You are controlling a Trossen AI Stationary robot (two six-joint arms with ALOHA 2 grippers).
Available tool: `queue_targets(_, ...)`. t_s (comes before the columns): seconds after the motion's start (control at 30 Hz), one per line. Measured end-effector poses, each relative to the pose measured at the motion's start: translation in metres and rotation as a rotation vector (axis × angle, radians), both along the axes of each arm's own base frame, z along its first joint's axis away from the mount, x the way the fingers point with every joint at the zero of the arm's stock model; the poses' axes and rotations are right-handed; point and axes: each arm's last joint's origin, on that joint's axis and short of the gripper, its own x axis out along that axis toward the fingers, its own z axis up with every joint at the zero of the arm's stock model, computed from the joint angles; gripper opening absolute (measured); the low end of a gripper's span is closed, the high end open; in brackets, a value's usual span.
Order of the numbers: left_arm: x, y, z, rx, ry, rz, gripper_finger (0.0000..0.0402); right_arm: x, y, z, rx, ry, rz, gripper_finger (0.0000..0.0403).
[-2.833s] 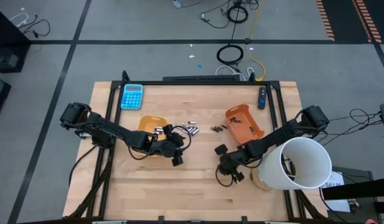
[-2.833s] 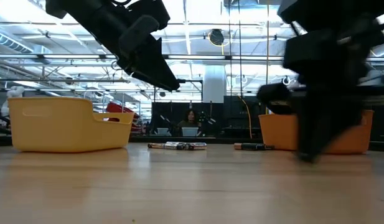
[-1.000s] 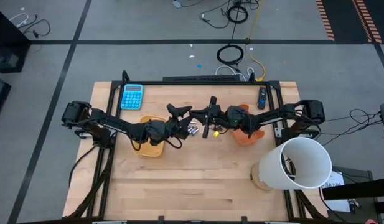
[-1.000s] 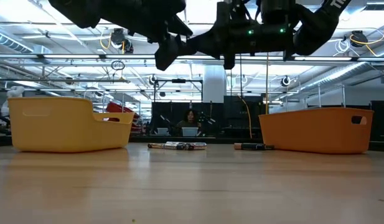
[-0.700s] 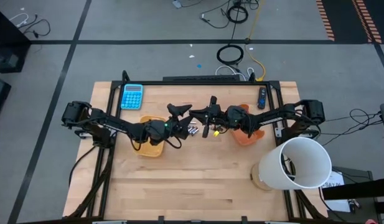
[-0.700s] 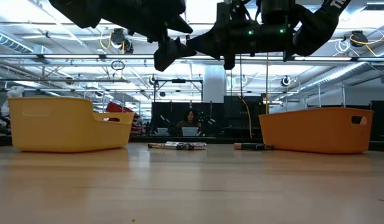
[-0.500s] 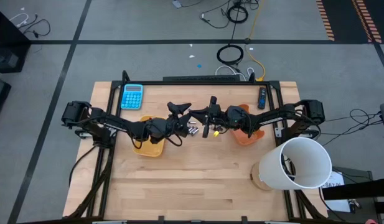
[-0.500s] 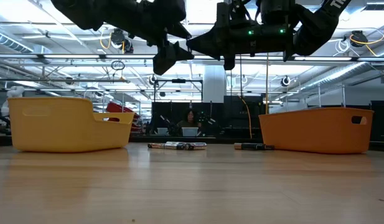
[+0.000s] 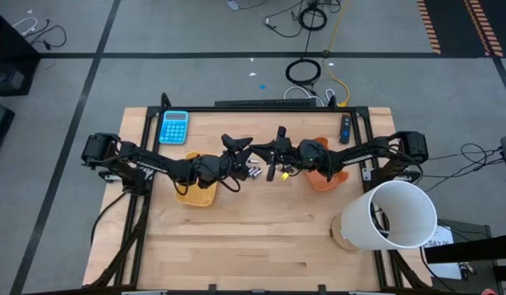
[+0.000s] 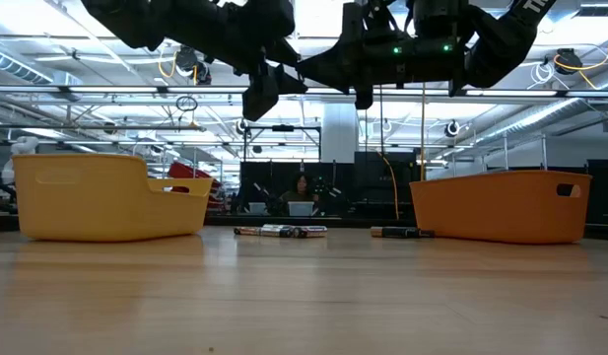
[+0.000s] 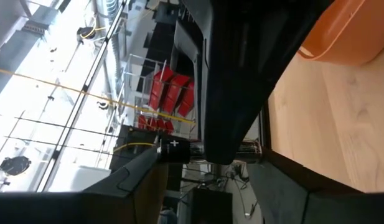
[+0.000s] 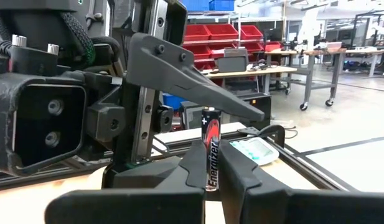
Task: Sort batteries
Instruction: Put the silver battery into the yellow bin
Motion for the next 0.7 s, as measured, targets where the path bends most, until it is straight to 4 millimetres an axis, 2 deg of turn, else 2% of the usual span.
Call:
queue_targets(0.27, 0.0003, -0.0022, 0.0006, -0.003, -0.008, -0.021, 0.0279, -0.0001, -0.0006, -0.0005, 0.004, 0.004, -0.006, 0.0004)
queue_targets(0.57, 0.0009, -0.0029, 0.0009, 0.03, 0.018, -0.049, 0.0283, 0.0, -0.0003, -0.0001, 0.006, 0.0, -0.005, 0.0004)
queue_targets(0.7, 0.0028, -0.002, 0.0054, 0.042, 0.015, -0.046, 0.0267, -0.0001, -0.0003, 0.0001, 0.006, -0.003, -0.004, 0.0004)
